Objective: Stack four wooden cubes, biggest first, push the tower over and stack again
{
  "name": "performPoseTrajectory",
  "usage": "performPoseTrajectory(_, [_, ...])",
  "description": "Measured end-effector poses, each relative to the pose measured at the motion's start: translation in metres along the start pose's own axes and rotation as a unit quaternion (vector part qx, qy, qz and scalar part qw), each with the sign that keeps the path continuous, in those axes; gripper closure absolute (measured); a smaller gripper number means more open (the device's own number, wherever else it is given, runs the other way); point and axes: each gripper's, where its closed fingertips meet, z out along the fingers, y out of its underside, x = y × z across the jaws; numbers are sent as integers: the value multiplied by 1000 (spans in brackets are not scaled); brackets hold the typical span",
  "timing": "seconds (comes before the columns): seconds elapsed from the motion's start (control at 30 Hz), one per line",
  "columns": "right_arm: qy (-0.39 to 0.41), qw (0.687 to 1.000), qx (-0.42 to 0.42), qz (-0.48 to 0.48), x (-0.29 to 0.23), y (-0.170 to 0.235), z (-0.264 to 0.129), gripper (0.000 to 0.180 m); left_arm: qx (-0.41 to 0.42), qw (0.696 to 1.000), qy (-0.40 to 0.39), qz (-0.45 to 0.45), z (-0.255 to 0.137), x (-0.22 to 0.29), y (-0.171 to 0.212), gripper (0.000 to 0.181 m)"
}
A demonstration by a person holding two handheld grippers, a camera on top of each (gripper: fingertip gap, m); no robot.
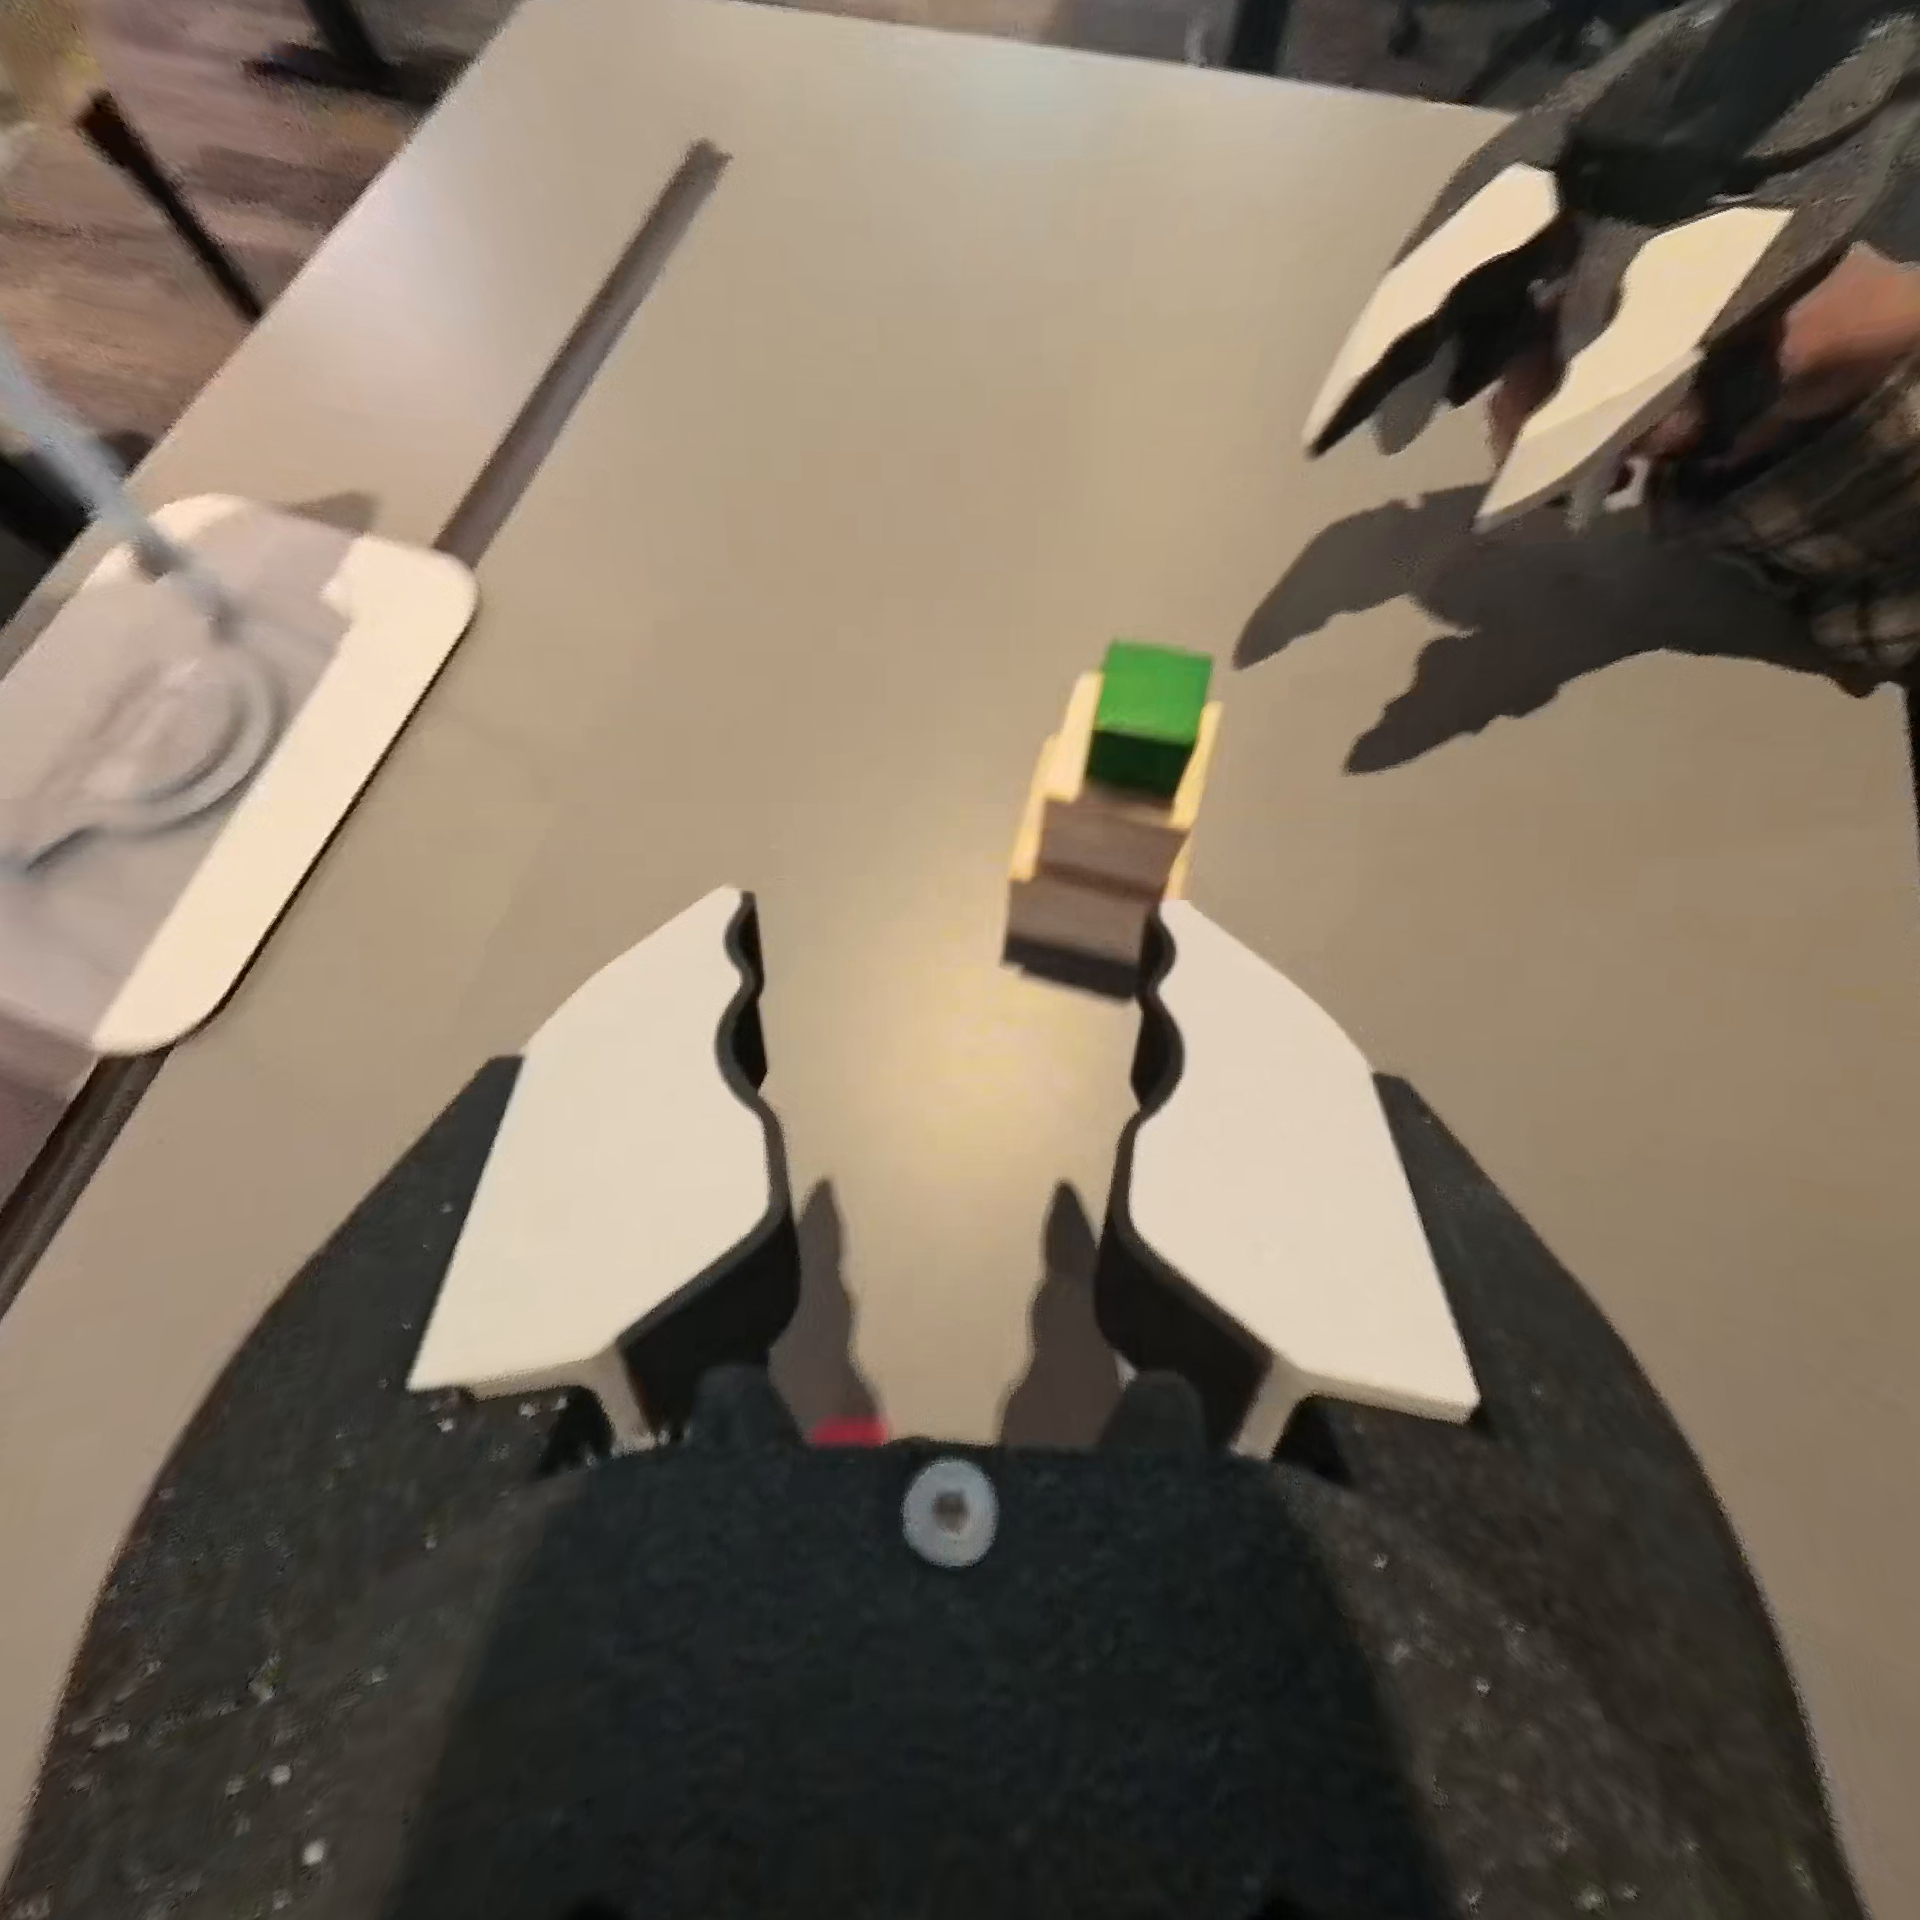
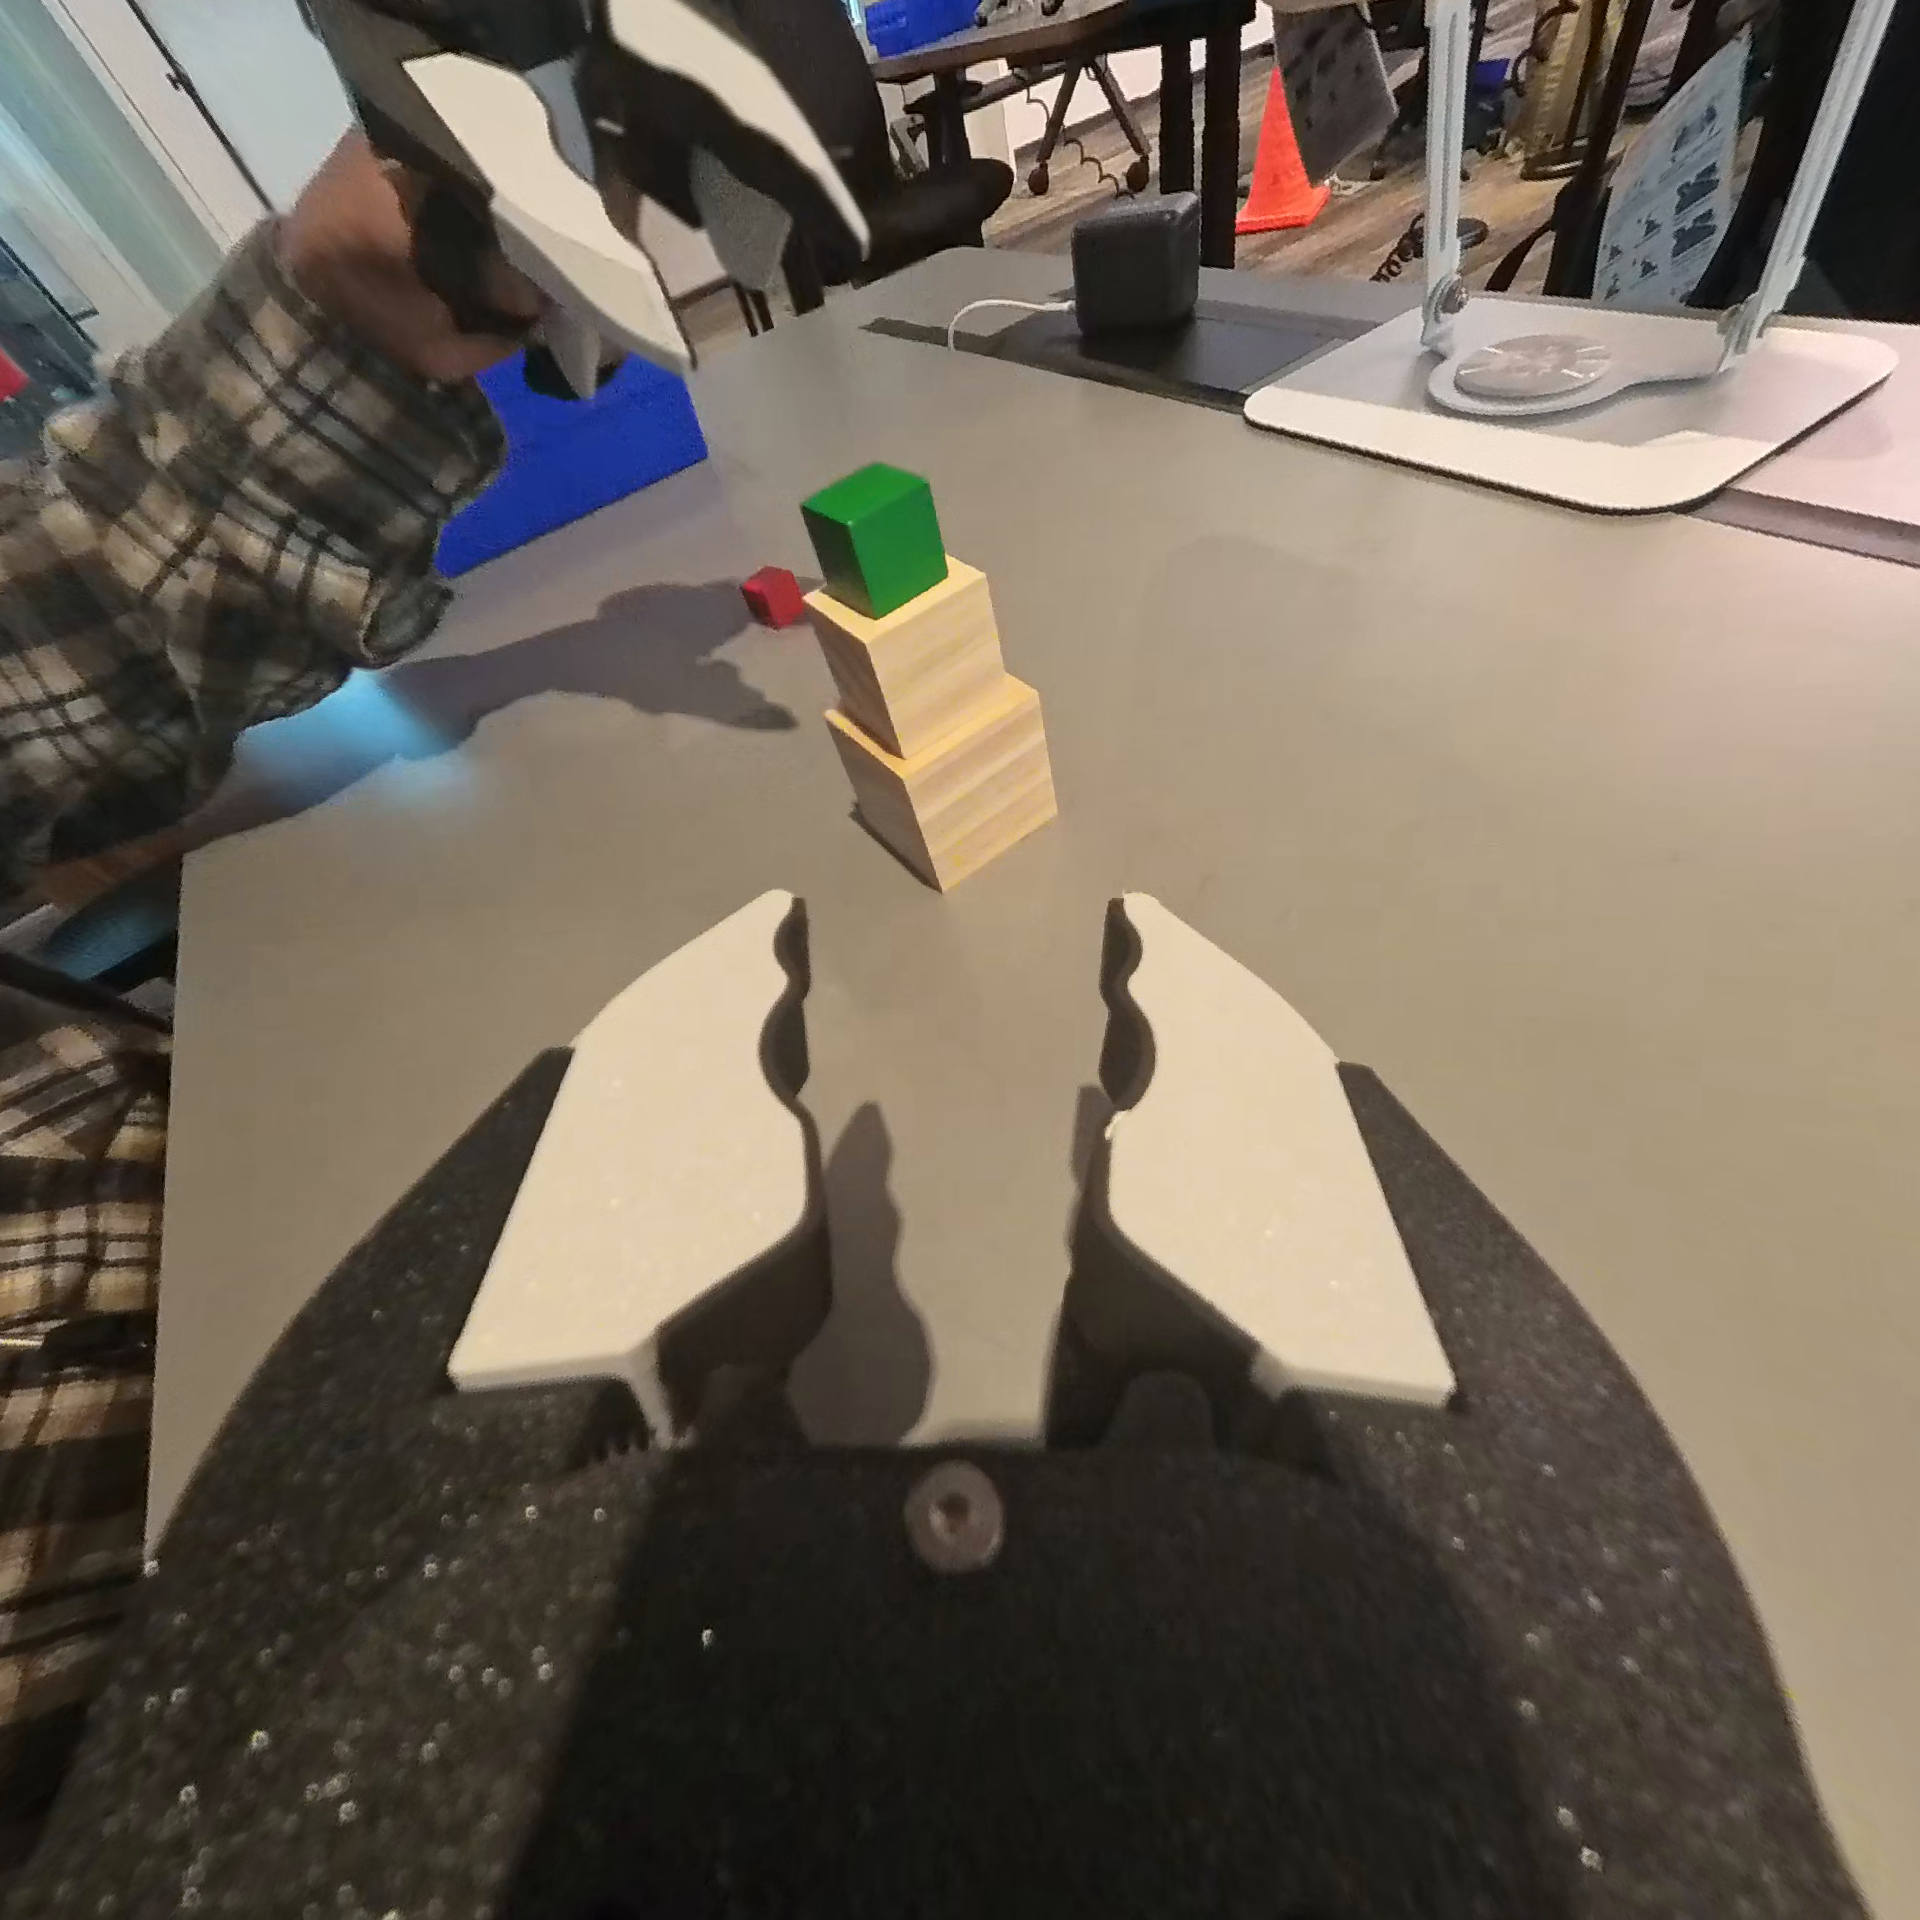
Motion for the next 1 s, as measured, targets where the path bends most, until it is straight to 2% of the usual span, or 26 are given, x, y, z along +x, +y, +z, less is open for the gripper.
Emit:
performPoseTrajectory(0.17, [-4, 1000, -3, -3, -3, 0, 4, 126, 20, 996, -34, -83, -33, -26, 65, 118])
performPoseTrajectory(0.27, [-8, 1000, -9, -4, -5, 1, 8, 126, 10, 993, -30, -111, -30, -25, 102, 120])
performPoseTrajectory(0.4, [-9, 1000, -13, -7, -9, 3, 12, 127, -36, 995, -30, -92, -21, -22, 140, 120])
performPoseTrajectory(0.63, [-14, 1000, -12, -8, -10, 4, 14, 127, -23, 996, 9, -85, -22, -22, 149, 132])
performPoseTrajectory(1.0, [-18, 1000, -14, -13, -11, 5, 15, 128, -66, 995, -5, -74, -11, -29, 165, 145])
